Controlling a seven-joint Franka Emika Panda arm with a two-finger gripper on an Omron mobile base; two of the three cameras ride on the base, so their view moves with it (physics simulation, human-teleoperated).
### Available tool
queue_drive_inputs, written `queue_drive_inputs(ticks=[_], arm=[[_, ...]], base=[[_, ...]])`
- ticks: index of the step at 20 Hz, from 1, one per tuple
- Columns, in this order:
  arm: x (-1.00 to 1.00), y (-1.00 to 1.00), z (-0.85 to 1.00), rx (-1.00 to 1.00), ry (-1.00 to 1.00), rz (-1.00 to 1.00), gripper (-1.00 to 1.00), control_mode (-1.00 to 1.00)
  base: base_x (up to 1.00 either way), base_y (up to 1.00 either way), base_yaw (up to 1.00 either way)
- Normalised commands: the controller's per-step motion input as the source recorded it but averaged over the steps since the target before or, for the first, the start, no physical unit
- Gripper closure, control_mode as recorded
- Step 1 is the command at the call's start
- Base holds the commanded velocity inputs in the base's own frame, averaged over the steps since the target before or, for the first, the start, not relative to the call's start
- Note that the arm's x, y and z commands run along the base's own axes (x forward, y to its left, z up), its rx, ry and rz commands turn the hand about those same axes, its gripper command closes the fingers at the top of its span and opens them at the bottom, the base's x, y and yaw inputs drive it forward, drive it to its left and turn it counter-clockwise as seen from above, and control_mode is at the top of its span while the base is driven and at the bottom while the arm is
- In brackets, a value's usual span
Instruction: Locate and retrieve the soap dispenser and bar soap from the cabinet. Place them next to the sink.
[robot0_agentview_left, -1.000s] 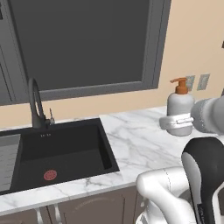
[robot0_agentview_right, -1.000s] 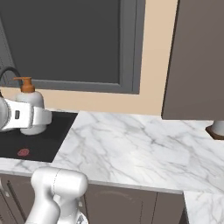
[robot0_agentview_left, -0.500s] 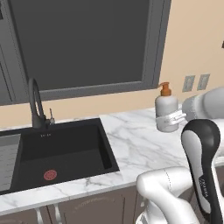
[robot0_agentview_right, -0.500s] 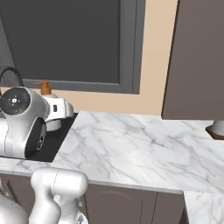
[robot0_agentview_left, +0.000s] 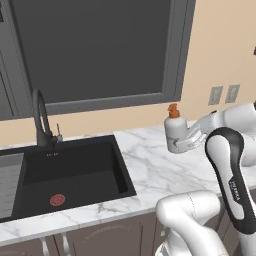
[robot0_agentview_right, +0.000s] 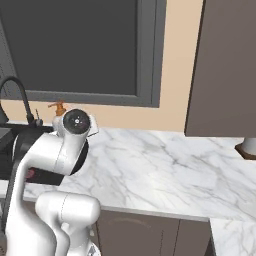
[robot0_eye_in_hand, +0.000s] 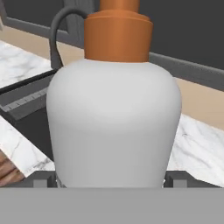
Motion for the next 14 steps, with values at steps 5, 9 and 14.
queue_drive_inputs(ticks=[5, 9, 14], arm=[[0.41, -0.04, -0.49, 0.03, -0.04, 0.32, 1.00, -1.00], [0.38, 0.00, -0.40, 0.05, 0.01, 0.24, 1.00, -1.00], [0.28, 0.01, -0.31, 0.03, 0.01, 0.19, 1.00, -1.00]], base=[[0.00, 0.00, 0.00], [0.00, 0.00, 0.00], [0.00, 0.00, 0.00]])
